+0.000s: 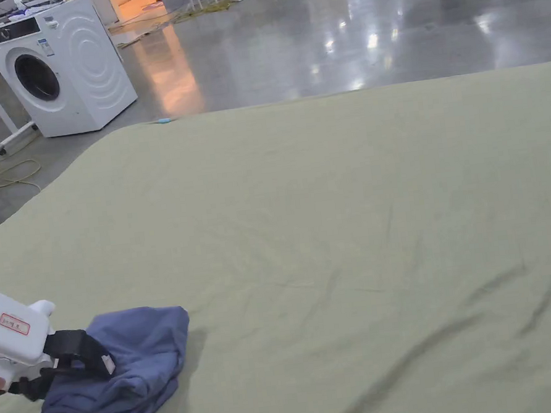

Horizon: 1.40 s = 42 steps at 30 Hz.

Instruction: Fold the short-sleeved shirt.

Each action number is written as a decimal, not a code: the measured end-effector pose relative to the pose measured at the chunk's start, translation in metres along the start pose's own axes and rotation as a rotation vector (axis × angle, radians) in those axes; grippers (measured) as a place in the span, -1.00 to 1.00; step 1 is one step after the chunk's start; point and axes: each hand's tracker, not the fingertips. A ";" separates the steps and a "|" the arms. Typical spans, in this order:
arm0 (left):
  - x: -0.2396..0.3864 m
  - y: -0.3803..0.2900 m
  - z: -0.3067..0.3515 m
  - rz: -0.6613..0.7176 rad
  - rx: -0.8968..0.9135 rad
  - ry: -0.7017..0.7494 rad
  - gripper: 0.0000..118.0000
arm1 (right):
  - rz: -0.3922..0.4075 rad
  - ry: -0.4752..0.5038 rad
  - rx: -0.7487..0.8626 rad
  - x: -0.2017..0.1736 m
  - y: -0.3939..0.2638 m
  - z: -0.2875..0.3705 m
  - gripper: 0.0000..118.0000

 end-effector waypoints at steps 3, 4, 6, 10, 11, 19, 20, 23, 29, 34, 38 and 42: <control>0.023 -0.028 0.035 -0.214 0.263 0.267 0.70 | 0.021 0.018 0.015 -0.005 0.008 0.000 -0.96; 0.033 -0.041 0.052 -0.218 0.344 0.332 0.70 | 0.042 0.013 0.024 -0.007 0.013 0.003 -0.96; 0.058 -0.077 0.096 -0.237 0.529 0.336 0.70 | 0.098 0.002 0.047 -0.013 0.024 0.010 -0.96; 0.118 -0.151 0.174 -0.330 0.873 0.192 -0.99 | 0.272 -0.125 0.178 -0.044 0.051 0.045 -0.96; 0.143 -0.176 0.188 -0.370 0.951 0.160 -0.99 | 0.312 -0.158 0.221 -0.052 0.057 0.055 -0.96; 0.289 -0.310 0.206 -0.392 1.434 -0.138 -0.99 | 0.401 -0.332 0.547 -0.085 0.084 0.155 -0.95; 0.300 -0.328 0.199 -0.379 1.437 -0.181 -0.99 | 0.400 -0.366 0.568 -0.086 0.080 0.166 -0.95; 0.321 -0.365 0.171 -0.366 1.432 -0.242 -0.99 | 0.398 -0.492 0.615 -0.087 0.059 0.188 -0.95; 0.337 -0.376 0.161 -0.401 1.352 -0.278 -0.99 | 0.400 -0.515 0.601 -0.085 0.038 0.189 -0.94; 0.331 -0.359 0.184 -0.285 1.395 -0.444 1.00 | 0.368 -0.410 0.631 -0.086 0.048 0.182 1.00; 0.319 -0.341 0.200 -0.336 1.353 -0.876 1.00 | 0.378 -0.387 0.648 -0.088 0.053 0.169 1.00; 0.325 -0.358 0.227 -0.368 1.374 -0.940 1.00 | 0.359 -0.330 0.648 -0.093 0.066 0.163 1.00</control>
